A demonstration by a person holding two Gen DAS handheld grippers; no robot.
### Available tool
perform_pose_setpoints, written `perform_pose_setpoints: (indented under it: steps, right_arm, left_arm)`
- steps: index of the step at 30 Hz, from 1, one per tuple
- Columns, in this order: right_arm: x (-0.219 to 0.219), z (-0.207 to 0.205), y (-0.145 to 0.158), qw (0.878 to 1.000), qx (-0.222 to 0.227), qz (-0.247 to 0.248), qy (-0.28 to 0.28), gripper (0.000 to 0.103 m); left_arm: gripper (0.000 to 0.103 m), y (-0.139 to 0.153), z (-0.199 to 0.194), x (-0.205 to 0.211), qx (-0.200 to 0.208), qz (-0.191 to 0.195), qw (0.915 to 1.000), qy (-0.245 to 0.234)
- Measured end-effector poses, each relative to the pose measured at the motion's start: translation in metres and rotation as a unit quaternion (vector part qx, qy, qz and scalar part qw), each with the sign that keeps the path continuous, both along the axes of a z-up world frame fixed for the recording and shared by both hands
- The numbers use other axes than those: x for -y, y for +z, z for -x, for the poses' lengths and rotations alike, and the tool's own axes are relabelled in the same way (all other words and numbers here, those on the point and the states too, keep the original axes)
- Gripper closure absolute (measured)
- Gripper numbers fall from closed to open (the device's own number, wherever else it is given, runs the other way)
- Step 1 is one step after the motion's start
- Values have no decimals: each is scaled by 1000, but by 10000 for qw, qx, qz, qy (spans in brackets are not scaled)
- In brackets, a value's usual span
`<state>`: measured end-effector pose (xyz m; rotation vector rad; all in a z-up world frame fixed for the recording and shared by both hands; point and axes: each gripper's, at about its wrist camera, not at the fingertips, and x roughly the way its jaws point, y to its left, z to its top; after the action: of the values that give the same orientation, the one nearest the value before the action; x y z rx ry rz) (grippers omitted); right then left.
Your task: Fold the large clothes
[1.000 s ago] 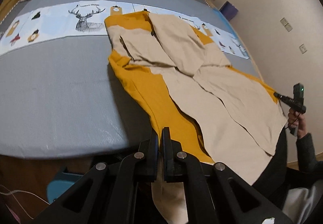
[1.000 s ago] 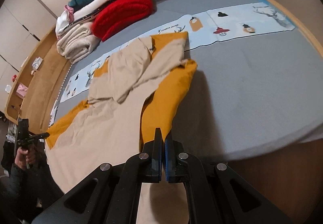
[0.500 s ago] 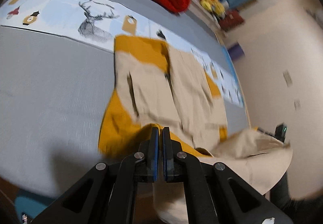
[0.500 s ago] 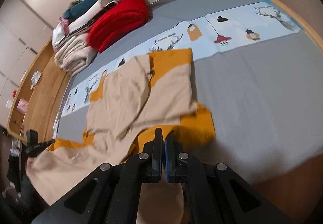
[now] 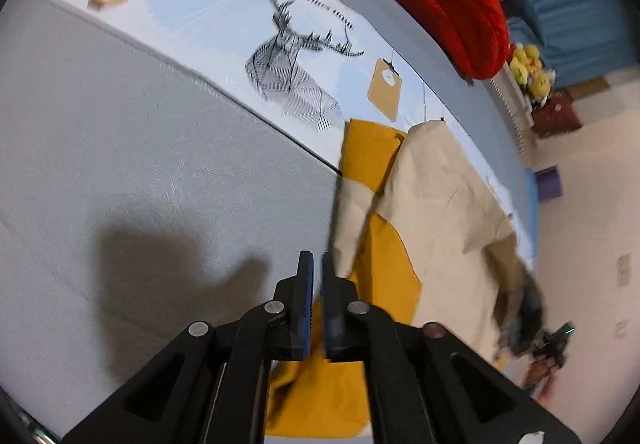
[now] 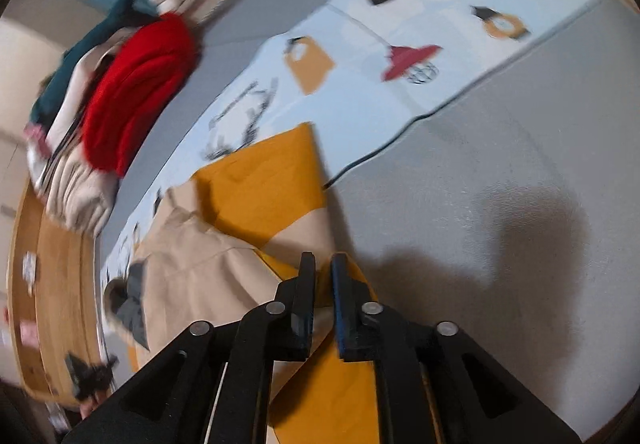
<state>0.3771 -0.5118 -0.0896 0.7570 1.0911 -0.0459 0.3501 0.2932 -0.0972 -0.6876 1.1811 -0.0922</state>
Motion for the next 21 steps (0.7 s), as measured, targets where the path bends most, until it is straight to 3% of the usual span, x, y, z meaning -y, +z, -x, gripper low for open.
perform_pose_setpoints:
  steps: [1, 4, 6, 8, 10, 21]
  right_arm:
    - [4, -1, 3, 9999, 87, 87, -20, 93]
    - [9, 0, 12, 9979, 299, 563, 132, 88]
    - [3, 0, 15, 9952, 424, 730, 490, 77]
    - [-9, 3, 13, 9909, 517, 829, 929, 50]
    - [-22, 5, 4, 9873, 485, 811, 1281, 44]
    - [-41, -9, -33, 9850, -97, 940, 1441, 44]
  left_arm:
    - [81, 1, -1, 2, 31, -153, 9999, -48]
    - [69, 3, -4, 16, 25, -517, 9983, -285]
    - [63, 6, -7, 30, 133, -663, 9964, -517]
    - [53, 10, -9, 50, 329, -788, 9931, -799]
    - [50, 10, -11, 66, 484, -852, 9904, -975]
    - [51, -10, -52, 122, 463, -1387, 9815, -1234]
